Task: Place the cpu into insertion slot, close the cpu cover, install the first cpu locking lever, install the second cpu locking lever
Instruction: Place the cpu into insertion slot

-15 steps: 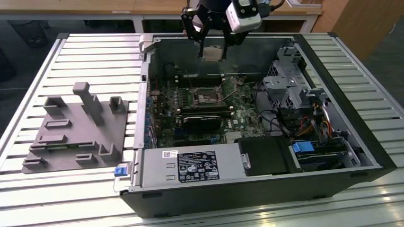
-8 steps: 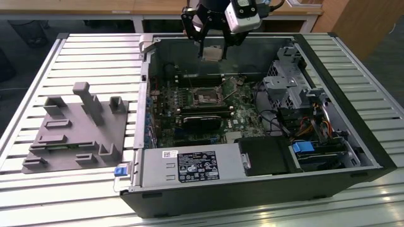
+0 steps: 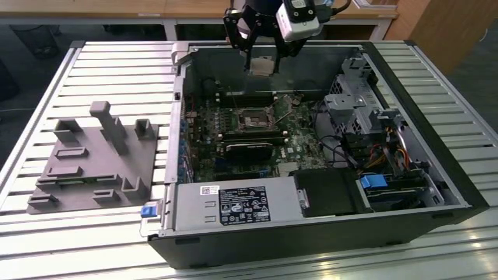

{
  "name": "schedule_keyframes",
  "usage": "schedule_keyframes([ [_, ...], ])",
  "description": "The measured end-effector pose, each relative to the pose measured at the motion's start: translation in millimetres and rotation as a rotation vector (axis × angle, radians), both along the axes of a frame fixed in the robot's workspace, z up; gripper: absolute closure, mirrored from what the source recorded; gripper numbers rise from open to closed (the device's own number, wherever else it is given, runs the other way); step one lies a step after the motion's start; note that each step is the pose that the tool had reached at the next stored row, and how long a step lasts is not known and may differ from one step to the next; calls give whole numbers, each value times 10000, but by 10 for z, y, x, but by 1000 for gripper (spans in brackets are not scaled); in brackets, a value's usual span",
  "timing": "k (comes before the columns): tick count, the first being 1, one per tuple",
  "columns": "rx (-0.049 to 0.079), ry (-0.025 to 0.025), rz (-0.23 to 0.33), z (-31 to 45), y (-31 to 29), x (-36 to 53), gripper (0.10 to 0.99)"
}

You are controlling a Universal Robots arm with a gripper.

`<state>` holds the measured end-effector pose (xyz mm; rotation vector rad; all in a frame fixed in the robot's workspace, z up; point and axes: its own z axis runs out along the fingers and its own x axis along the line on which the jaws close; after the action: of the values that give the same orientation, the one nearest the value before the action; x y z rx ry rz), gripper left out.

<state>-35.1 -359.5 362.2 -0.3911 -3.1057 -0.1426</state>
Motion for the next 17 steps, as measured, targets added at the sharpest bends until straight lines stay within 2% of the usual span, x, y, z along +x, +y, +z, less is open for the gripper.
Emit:
schedule_keyframes([
  [17, 0, 0, -496, -2, 0, 0, 549],
])
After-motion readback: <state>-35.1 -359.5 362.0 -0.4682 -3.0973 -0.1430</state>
